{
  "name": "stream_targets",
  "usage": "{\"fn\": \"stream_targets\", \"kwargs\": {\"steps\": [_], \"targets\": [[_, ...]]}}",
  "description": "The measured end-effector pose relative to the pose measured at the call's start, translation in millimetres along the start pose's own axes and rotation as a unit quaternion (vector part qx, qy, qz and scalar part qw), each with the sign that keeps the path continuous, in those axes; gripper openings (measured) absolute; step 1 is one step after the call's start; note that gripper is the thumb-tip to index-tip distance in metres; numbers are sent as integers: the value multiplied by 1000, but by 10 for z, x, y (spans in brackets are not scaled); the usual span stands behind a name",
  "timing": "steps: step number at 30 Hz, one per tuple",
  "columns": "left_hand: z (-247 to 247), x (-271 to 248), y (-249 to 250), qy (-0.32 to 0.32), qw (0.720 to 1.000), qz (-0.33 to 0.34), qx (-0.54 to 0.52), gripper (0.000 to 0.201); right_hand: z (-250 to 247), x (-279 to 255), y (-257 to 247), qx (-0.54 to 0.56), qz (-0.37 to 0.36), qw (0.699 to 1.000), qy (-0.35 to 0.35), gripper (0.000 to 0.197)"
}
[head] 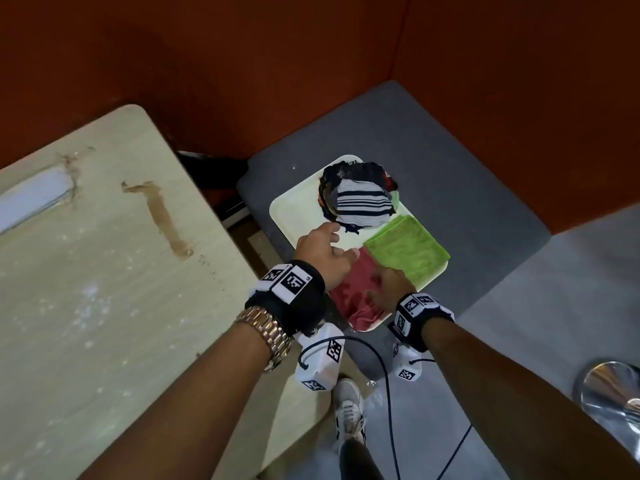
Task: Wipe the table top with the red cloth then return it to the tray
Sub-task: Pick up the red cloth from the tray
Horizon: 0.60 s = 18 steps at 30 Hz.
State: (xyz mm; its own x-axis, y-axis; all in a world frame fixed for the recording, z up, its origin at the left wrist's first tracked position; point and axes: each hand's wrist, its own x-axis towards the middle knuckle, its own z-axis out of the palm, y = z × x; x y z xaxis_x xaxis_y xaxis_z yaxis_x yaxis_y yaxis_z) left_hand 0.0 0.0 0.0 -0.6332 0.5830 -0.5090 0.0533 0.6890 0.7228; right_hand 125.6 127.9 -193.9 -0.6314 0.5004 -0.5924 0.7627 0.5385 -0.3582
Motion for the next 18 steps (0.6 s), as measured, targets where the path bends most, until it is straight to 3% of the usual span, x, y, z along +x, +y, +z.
{"fn": "stream_targets", "kwargs": {"steps": [8, 13, 18], "targets": [[29, -31, -118, -3, 999, 31, -16, 56, 209, 182, -90, -56, -31, 998, 19, 42], [59, -73, -82, -10, 999, 44, -27, 56, 346, 298, 28, -74, -28, 996, 50, 58], [19, -89, -129, -11, 998, 43, -34, 56, 469, 279, 2, -95, -26, 993, 70, 91]]}}
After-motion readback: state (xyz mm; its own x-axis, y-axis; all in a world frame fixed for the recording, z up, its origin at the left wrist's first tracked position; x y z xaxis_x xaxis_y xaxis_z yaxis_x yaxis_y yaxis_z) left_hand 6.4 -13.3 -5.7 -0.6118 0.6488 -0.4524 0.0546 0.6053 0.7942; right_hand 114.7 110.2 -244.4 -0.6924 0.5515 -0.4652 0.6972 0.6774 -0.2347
